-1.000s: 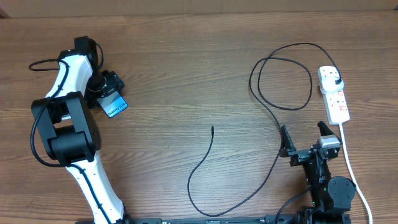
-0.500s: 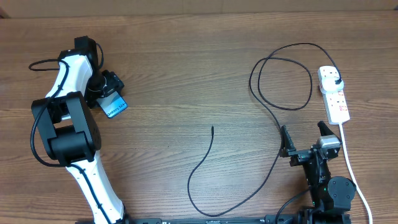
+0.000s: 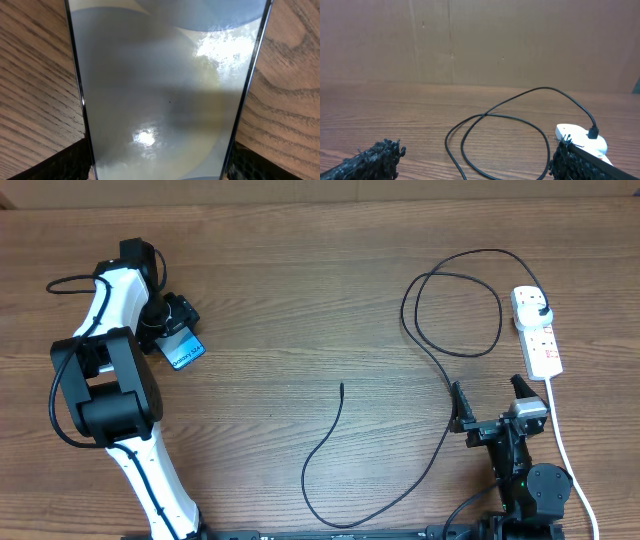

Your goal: Plug charger to phone and switch on socket

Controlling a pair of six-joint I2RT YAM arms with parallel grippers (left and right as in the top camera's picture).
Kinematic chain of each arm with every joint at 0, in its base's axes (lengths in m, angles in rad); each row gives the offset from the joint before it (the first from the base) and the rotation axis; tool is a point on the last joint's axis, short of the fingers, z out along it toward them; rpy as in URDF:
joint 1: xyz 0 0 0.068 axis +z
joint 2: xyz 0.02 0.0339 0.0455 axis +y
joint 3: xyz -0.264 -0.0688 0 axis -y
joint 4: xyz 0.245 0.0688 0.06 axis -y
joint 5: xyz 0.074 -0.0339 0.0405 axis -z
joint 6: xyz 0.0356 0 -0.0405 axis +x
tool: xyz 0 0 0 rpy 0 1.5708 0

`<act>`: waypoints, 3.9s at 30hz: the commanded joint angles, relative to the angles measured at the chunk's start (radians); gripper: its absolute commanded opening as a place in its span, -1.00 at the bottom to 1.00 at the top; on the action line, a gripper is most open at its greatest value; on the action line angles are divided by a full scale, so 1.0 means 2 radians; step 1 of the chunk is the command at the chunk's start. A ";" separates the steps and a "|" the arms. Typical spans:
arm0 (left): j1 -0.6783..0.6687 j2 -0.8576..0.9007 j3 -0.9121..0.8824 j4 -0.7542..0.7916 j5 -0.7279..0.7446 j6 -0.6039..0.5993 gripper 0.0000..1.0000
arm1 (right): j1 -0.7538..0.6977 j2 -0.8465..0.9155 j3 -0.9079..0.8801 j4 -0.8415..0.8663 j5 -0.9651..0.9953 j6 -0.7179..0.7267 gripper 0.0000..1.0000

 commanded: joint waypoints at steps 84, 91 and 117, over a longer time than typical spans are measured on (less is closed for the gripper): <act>0.002 0.006 -0.014 -0.003 -0.004 -0.008 -0.92 | 0.003 -0.005 -0.005 0.003 -0.003 0.001 1.00; 0.002 0.006 -0.014 -0.003 -0.006 -0.008 -0.91 | 0.003 -0.005 -0.005 0.003 -0.003 0.001 1.00; 0.002 0.005 -0.012 -0.008 -0.008 -0.006 -0.92 | 0.003 -0.005 -0.005 0.003 -0.003 0.001 1.00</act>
